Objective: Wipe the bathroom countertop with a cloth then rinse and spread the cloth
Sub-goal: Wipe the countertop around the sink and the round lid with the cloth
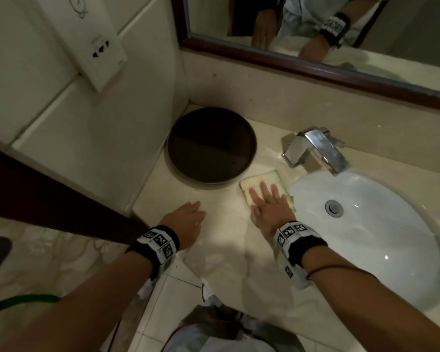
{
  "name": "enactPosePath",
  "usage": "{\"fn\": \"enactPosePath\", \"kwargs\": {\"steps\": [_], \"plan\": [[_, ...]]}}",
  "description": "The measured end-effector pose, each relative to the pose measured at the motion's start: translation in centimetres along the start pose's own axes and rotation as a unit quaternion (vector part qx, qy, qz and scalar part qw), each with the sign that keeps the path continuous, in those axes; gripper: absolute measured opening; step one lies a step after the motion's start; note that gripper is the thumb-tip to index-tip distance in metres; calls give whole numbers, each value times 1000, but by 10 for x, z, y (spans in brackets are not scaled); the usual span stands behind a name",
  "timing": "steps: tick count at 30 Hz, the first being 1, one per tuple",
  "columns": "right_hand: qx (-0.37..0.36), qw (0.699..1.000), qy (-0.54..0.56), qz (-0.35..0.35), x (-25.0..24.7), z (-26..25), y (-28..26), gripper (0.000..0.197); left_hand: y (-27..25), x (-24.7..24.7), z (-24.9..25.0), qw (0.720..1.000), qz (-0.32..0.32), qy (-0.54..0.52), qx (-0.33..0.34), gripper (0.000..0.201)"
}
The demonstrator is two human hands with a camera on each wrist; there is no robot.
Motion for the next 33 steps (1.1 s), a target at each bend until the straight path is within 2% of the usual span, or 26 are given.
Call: {"fn": "enactPosePath", "kwargs": {"steps": [5, 8, 10, 15, 17, 23, 25, 28, 31, 33], "plan": [[-38, 998, -36, -18, 19, -15, -13, 57, -10, 7, 2, 997, 49, -53, -14, 44], [-99, 993, -53, -48, 37, -33, -39, 57, -9, 15, 8, 993, 87, -76, -11, 44], [-153, 983, -85, -62, 49, -51, -63, 66, -9, 21, 12, 990, 99, -96, -19, 44], [-221, 967, -98, -78, 78, -71, -106, 62, -13, 31, 22, 989, 99, -105, -24, 41], [-251, 960, -106, -61, 80, -65, -105, 63, -16, 32, 24, 990, 102, -97, -28, 39], [-276, 953, -95, -80, 67, -49, -88, 59, -36, 33, 24, 992, 63, -90, -58, 40], [-257, 959, -96, -66, 58, -39, -74, 64, -46, 34, 24, 992, 59, -88, -65, 41], [-178, 979, -97, -33, 40, -16, -44, 70, -56, 35, 23, 992, 48, -82, -78, 41], [-98, 994, -52, -4, 24, 2, -25, 56, -65, 35, 25, 991, 49, -82, -94, 41], [-85, 995, -51, 2, 23, 3, -21, 56, -70, 31, 27, 990, 56, -83, -102, 42]]}}
Point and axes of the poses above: each hand's wrist, its own y-axis towards the middle knuckle, its own x-axis out of the palm, z = x × y, the point moved 3 cm from there along y, towards the middle knuckle, and after that the axes turned 8 degrees about -x, right-handed, at the moved point
